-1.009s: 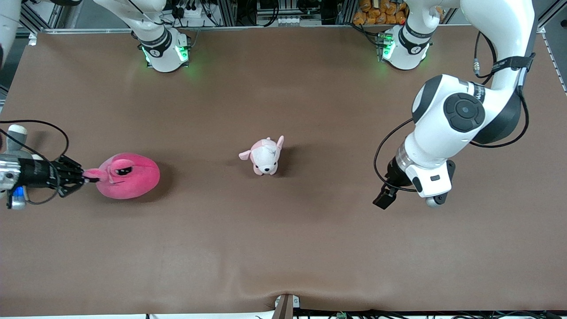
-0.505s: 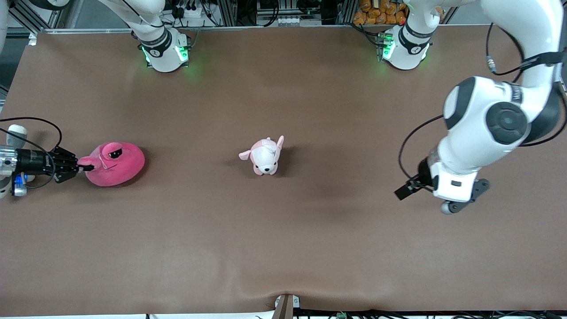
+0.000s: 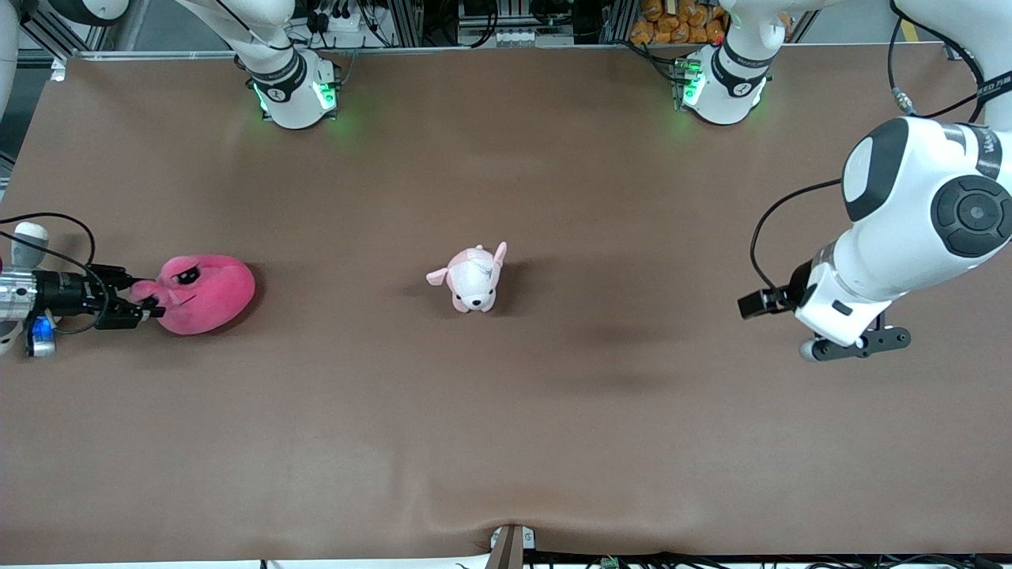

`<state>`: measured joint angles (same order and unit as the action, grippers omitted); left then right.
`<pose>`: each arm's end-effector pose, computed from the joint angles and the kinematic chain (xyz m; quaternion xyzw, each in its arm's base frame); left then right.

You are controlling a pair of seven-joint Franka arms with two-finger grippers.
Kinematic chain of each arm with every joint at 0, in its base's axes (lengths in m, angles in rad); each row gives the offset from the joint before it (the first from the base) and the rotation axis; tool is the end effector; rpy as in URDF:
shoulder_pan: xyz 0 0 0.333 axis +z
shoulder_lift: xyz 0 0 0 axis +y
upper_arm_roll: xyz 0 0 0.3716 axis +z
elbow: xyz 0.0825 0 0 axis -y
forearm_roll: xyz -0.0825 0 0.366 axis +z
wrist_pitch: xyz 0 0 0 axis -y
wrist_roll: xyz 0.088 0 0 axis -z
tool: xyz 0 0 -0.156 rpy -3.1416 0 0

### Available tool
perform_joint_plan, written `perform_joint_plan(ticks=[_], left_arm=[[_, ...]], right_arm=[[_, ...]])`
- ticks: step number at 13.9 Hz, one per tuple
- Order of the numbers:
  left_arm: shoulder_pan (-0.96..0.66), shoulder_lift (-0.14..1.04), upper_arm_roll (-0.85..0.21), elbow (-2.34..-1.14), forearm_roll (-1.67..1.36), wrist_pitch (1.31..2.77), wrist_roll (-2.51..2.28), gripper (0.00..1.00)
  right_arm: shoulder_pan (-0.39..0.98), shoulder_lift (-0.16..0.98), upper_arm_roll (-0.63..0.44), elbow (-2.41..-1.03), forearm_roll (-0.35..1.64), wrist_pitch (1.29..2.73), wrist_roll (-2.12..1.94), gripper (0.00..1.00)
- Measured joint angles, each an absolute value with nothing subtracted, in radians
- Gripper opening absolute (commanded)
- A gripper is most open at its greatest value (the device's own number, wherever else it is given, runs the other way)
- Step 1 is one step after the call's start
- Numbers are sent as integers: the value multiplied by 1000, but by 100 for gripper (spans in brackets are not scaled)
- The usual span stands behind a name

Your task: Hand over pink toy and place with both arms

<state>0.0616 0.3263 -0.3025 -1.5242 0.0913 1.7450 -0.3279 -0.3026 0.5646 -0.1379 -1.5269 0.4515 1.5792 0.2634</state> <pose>0.6308 -0.1174 0.4800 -0.9982 -0.0388 0.0444 0.0093 0.6074 -0.1971 0.3244 -0.8734 0.3814 0.2277 0.1997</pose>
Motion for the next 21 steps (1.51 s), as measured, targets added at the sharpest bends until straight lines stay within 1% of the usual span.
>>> perform_joint_plan(ticks=[3, 5, 7, 9, 12, 14, 17, 19, 21], left_arm=[[63, 299, -302, -1523, 91, 1590, -208, 100], [64, 270, -303, -1522, 91, 1455, -155, 100], [63, 243, -305, -1522, 91, 1306, -137, 100], [62, 235, -311, -1523, 91, 1166, -135, 100], [61, 235, -326, -1529, 90, 1017, -134, 100], [60, 225, -350, -1530, 90, 992, -137, 100], [80, 150, -357, -1537, 86, 1011, -141, 100], [129, 70, -356, -1571, 33, 1103, -140, 100], [157, 2, -355, -1621, -1, 1210, -138, 100]], right_arm=[[-232, 557, -133, -1377, 361, 1436, 264, 100], [-189, 552, -133, -1252, 346, 1322, 264, 100], [-144, 545, -133, -1145, 309, 1239, 264, 100], [-93, 521, -132, -1073, 278, 1196, 265, 100], [0, 418, -131, -1034, 250, 1173, 257, 100], [39, 340, -131, -1033, 199, 1157, 227, 100], [39, 287, -143, -1032, 146, 1101, 193, 100], [37, 245, -145, -1037, 141, 1097, 185, 100], [36, 183, -146, -1087, 139, 1130, 185, 100]])
